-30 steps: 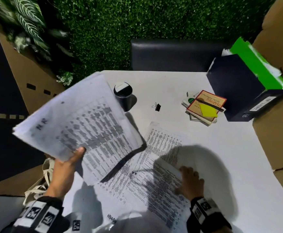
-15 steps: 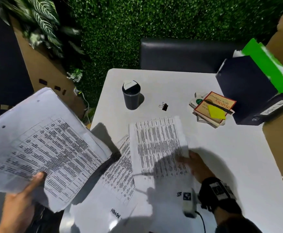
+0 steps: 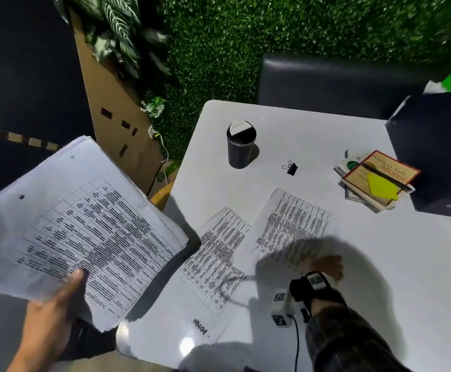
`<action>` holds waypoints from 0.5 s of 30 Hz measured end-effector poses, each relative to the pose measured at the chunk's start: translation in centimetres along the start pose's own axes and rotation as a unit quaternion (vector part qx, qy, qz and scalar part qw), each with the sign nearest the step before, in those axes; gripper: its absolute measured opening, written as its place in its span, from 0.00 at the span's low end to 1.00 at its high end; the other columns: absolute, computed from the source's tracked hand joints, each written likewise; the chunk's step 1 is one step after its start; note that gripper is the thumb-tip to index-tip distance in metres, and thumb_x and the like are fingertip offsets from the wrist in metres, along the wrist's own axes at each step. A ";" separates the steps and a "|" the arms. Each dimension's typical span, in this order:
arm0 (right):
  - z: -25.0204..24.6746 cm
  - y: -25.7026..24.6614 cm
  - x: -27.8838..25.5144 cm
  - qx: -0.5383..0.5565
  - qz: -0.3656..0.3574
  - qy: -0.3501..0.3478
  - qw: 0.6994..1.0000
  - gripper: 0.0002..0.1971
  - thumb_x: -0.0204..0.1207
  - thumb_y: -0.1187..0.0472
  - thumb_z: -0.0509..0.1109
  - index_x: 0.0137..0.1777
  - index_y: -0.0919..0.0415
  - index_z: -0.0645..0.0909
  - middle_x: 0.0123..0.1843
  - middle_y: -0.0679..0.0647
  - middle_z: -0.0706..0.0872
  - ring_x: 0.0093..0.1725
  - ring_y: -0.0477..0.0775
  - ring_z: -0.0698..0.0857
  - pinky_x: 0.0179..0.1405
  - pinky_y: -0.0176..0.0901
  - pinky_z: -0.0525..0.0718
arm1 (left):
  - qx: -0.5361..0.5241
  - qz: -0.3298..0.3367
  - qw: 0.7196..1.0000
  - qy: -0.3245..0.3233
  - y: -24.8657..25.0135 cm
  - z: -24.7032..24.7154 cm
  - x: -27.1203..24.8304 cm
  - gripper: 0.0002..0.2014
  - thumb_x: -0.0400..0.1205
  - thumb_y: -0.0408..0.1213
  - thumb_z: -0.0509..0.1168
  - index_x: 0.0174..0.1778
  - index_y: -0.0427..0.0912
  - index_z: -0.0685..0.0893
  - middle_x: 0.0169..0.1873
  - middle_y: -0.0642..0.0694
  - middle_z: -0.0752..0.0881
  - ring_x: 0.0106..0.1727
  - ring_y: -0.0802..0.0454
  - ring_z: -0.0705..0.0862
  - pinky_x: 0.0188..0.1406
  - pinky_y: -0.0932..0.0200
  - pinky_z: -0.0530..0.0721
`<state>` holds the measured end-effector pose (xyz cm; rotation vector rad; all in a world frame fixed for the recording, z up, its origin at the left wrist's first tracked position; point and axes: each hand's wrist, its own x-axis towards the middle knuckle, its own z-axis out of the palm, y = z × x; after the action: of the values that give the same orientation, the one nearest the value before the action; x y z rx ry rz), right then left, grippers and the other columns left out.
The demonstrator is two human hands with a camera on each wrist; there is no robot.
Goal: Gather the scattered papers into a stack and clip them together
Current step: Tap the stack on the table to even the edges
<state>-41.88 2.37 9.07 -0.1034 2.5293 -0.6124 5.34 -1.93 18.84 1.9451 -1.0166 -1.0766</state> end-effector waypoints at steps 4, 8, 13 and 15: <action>-0.4 0.5 1.9 0.068 -0.016 -0.050 0.996 0.25 0.78 0.48 0.63 0.65 0.69 0.76 0.62 0.73 0.83 0.60 0.69 0.84 0.64 0.63 0.78 | -0.025 -0.004 1.000 0.009 0.5 0.6 -0.5 0.33 0.79 0.55 0.67 0.33 0.21 0.83 0.30 0.30 0.86 0.26 0.43 0.78 0.31 0.58 0.78; -2.9 -2.2 2.5 0.164 -0.123 -0.052 0.977 0.24 0.66 0.56 0.74 0.58 0.72 0.80 0.57 0.71 0.84 0.59 0.69 0.83 0.53 0.50 0.77 | -0.048 0.011 0.999 0.001 1.7 1.5 -1.3 0.32 0.79 0.52 0.68 0.34 0.19 0.78 0.29 0.31 0.82 0.26 0.46 0.75 0.36 0.54 0.77; -8.5 -6.7 1.5 0.220 -0.257 -0.243 0.909 0.41 0.59 0.44 0.80 0.71 0.62 0.74 0.71 0.59 0.78 0.70 0.58 0.77 0.69 0.52 0.73 | -0.100 0.083 0.991 0.034 2.2 1.8 -0.7 0.10 0.79 0.36 0.71 0.52 0.36 0.82 0.39 0.41 0.84 0.32 0.49 0.79 0.20 0.72 0.79; -10.2 -9.3 0.1 0.122 -0.317 -0.316 0.886 0.29 0.71 0.55 0.75 0.72 0.56 0.72 0.70 0.46 0.77 0.74 0.52 0.74 0.68 0.41 0.70 | -0.109 0.070 0.991 0.040 1.2 1.8 0.1 0.10 0.74 0.37 0.74 0.49 0.42 0.84 0.38 0.44 0.85 0.37 0.41 0.82 0.18 0.68 0.79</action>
<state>-47.64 -1.84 20.89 -0.9089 1.7354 -0.9516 3.47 -2.94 19.05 1.7032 -0.9349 -0.9793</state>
